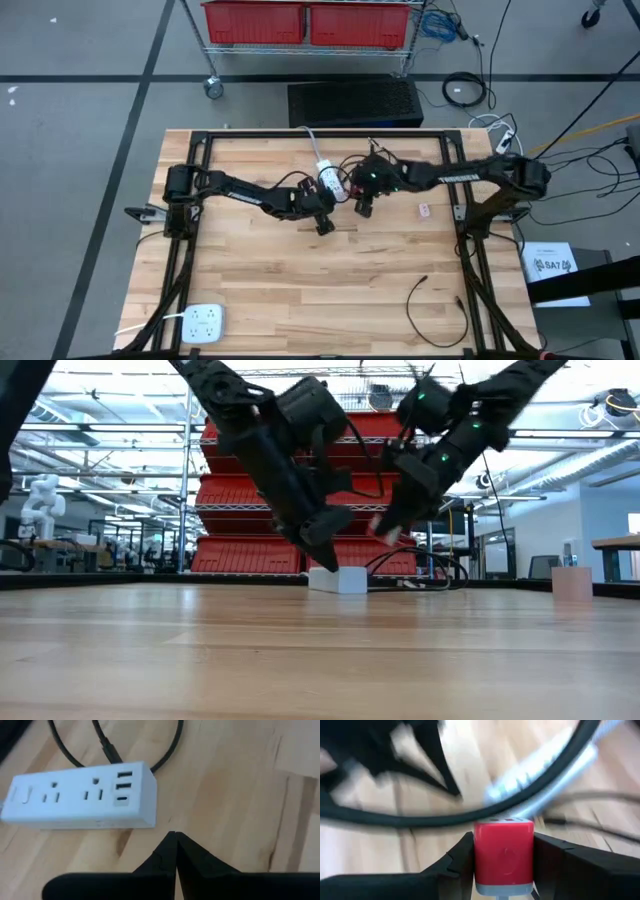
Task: Insert USB
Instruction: Insert the pink charger adapter into the top white outlet extension
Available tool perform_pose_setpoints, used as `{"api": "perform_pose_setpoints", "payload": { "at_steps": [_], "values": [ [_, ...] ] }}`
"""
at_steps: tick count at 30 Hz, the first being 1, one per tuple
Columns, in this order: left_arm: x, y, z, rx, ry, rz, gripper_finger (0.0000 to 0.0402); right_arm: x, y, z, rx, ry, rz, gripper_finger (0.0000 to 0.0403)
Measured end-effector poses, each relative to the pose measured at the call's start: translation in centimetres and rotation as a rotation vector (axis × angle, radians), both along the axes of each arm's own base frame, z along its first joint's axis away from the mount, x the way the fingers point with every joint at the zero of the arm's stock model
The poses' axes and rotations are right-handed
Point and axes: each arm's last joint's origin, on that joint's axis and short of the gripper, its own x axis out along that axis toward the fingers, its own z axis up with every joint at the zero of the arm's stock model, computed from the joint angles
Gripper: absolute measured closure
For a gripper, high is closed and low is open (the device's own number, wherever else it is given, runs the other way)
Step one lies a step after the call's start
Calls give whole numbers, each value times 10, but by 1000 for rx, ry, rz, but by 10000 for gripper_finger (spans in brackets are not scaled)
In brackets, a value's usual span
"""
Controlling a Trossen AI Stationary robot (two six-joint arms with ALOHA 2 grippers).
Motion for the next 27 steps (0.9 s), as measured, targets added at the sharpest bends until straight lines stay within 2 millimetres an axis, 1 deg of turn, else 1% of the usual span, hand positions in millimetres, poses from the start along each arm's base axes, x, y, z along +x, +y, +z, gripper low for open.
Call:
{"api": "perform_pose_setpoints", "payload": {
  "at_steps": [4,7,9,12,15,18,20,22,25,27],
  "values": [
    [-18,-1,17,47,-101,47,392,4,19,-9,-44,-181,-128,281],
    [-35,-1,30,63,-240,65,392,10,28,-10,-83,-285,-193,281],
    [-48,-2,37,52,-352,56,392,13,34,-10,-100,-320,-183,281],
    [-69,-5,42,6,-518,-5,392,15,42,-7,-128,-342,-130,281],
    [-90,-8,43,-58,-669,-116,392,18,50,-5,-119,-375,-66,281],
    [-108,-8,39,-123,-783,-248,392,20,60,1,-114,-432,-28,281],
    [-114,-9,39,-168,-837,-321,392,21,65,3,-128,-449,-5,281],
    [-116,-9,37,-198,-841,-334,391,21,68,3,-142,-447,4,281],
    [-116,-9,34,-214,-814,-324,386,18,68,-5,-129,-359,-17,281],
    [-116,-8,33,-211,-800,-310,380,14,68,-14,-81,-271,-51,281]
  ]
}}
